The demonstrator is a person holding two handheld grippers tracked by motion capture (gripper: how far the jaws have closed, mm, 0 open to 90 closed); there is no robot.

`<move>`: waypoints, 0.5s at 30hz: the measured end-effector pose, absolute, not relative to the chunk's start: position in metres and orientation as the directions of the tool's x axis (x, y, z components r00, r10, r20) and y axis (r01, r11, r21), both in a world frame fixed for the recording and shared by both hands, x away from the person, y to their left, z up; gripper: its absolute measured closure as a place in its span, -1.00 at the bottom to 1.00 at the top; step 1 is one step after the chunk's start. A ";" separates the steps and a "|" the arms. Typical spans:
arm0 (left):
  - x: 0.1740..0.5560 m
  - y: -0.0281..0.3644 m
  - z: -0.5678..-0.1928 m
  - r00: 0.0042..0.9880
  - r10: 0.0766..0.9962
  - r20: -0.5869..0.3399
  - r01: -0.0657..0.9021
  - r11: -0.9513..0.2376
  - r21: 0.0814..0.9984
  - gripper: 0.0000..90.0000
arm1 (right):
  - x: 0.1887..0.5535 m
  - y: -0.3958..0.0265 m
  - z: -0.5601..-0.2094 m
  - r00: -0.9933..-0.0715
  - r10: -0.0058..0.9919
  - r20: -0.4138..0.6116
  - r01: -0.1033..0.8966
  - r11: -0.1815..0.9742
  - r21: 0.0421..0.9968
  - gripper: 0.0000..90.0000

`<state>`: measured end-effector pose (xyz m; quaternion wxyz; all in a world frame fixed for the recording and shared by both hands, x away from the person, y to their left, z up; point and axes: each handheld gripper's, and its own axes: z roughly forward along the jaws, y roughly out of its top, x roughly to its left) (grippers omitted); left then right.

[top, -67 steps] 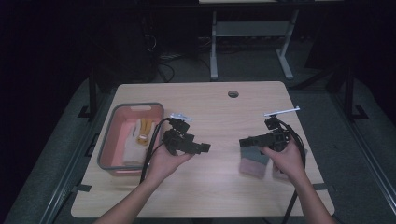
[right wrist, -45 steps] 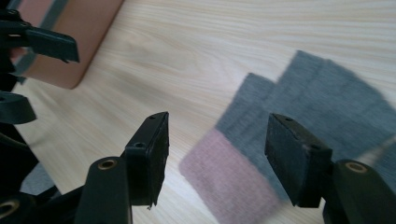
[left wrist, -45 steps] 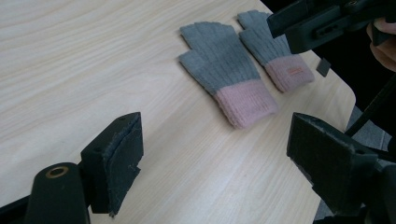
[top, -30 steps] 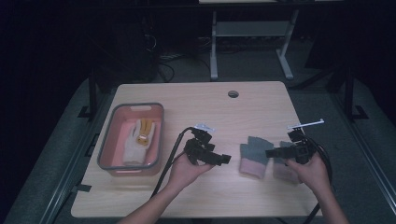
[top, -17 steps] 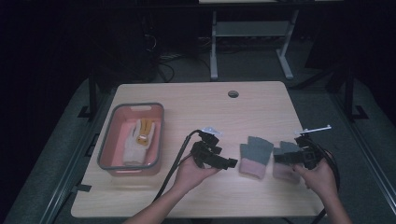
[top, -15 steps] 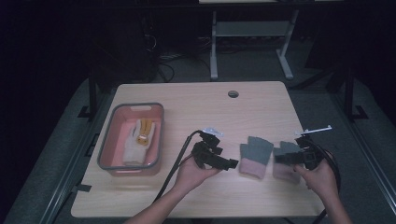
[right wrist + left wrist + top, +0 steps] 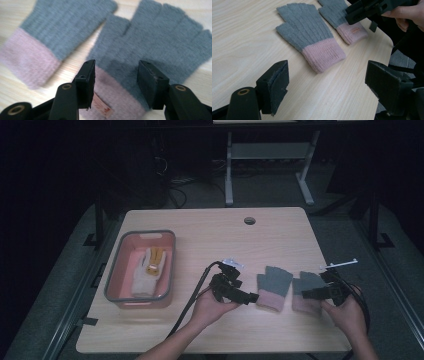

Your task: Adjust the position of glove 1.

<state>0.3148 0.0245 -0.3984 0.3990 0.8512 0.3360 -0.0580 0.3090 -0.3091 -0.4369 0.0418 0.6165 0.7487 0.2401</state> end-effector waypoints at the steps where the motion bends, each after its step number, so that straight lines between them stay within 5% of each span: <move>1: 0.315 0.025 -0.398 0.767 0.526 -0.366 0.618 -0.455 0.641 -0.57 | 0.309 -0.309 -0.438 -0.233 0.945 0.228 0.906 0.126 0.405 0.11; 15: 0.315 0.023 -0.397 0.756 0.525 -0.390 0.633 -0.437 0.639 -0.54 | 0.309 -0.300 -0.444 -0.235 0.957 0.170 0.909 0.154 0.388 0.31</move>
